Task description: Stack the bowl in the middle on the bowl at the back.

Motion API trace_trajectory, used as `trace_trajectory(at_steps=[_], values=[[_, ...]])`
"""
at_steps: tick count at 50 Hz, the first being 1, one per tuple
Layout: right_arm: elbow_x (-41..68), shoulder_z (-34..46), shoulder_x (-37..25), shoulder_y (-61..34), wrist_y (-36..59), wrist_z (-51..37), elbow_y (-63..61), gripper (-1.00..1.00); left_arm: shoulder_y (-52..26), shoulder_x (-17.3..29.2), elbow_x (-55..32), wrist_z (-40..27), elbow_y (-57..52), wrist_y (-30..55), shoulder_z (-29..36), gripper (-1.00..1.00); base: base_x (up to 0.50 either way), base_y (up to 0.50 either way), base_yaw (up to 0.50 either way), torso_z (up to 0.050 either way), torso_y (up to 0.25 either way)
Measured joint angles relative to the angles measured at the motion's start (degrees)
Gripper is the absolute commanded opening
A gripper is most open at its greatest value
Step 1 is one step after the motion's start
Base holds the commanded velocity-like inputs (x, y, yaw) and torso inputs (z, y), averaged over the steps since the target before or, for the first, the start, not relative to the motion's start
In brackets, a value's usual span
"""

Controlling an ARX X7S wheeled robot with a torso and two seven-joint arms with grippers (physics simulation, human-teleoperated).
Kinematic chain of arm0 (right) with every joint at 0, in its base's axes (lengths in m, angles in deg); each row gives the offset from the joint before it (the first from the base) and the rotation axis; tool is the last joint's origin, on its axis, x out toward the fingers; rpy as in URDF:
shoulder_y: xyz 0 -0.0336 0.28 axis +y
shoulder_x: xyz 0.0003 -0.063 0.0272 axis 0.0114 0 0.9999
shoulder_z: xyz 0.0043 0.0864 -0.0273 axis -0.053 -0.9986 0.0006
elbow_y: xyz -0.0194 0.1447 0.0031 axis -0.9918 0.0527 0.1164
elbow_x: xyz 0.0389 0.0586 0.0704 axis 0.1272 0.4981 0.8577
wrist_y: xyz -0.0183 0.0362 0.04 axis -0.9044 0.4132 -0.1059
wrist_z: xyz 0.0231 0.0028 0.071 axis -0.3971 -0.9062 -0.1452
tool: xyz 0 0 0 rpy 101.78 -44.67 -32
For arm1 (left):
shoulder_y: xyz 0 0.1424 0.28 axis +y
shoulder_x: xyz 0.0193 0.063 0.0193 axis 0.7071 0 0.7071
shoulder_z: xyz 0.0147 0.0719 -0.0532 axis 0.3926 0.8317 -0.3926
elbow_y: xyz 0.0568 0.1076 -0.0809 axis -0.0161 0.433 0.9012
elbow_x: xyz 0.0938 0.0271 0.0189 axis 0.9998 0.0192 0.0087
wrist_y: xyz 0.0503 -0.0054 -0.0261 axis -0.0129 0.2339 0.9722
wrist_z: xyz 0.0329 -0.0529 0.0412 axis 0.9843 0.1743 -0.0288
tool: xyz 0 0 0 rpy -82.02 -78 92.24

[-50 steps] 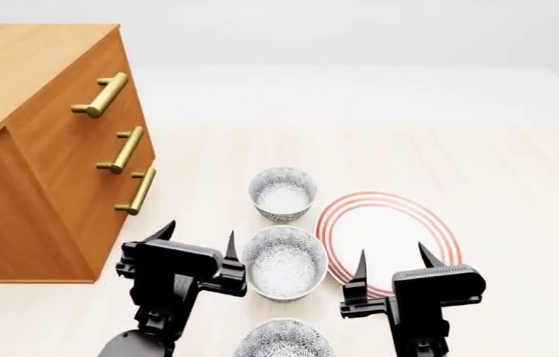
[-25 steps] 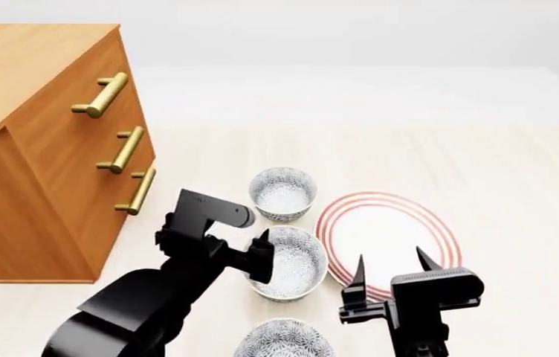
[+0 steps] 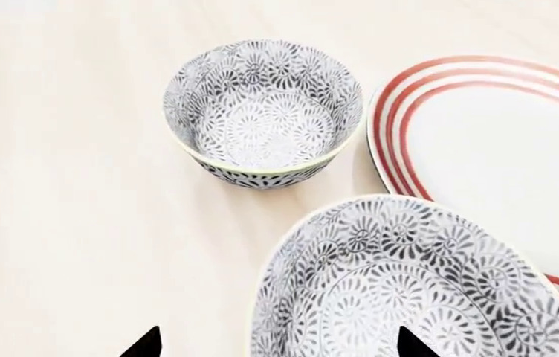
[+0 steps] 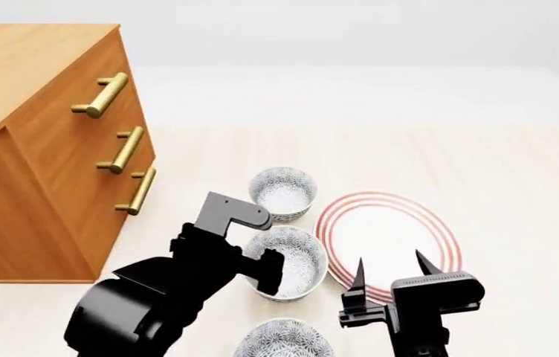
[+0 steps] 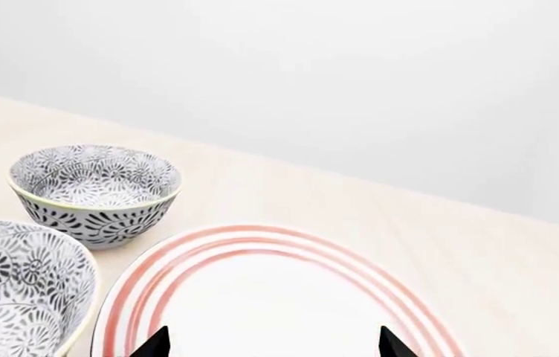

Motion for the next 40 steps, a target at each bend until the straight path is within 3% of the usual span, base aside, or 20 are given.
trace_trajectory(at_steps=[40], values=[[1.65, 1.09, -0.79, 0.19, -1.80, -0.44, 1.79, 1.00, -2.49, -1.86, -1.96, -0.04, 12.04, -4.00, 2.91, 1.00, 0.00, 0.00, 0.00, 0.000, 0.000]])
